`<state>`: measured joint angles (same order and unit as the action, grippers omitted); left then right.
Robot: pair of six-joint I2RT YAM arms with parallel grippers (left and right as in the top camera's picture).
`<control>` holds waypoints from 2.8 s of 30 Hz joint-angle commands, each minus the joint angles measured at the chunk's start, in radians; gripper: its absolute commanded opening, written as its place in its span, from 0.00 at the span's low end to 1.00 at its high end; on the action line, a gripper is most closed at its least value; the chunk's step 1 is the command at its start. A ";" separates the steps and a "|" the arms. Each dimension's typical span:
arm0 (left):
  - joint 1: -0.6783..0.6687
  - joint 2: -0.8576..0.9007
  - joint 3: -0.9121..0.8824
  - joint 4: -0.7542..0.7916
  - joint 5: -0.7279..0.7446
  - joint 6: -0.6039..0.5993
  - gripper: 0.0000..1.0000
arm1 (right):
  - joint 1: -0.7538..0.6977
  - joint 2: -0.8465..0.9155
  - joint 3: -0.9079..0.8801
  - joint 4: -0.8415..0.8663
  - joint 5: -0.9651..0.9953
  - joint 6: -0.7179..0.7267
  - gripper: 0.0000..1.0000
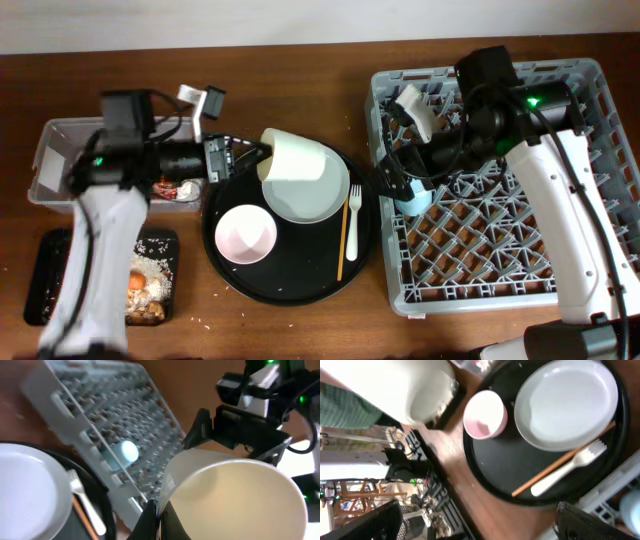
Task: Sort waste into correct bins and load items into the dishwasher rack
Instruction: 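Grasp the white cup with left gripper and lift it, then pass the white cup from left gripper to right gripper, then lower the white cup upside down into the rack with right gripper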
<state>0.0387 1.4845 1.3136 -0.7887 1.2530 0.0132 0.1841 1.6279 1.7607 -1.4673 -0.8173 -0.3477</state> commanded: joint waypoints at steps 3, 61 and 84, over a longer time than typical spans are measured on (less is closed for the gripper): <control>-0.056 0.216 -0.004 0.038 0.321 0.165 0.00 | 0.006 -0.005 -0.006 0.021 -0.261 -0.162 0.99; -0.050 0.222 -0.003 -0.111 -0.226 0.161 0.36 | -0.042 -0.008 0.069 -0.021 0.457 0.312 0.42; -0.050 0.222 -0.003 -0.190 -0.230 0.161 0.36 | -0.040 -0.072 -0.238 -0.190 0.632 0.462 0.32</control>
<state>-0.0116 1.7058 1.3128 -0.9768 1.0203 0.1646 0.1429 1.5681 1.5837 -1.6737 -0.2039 0.1051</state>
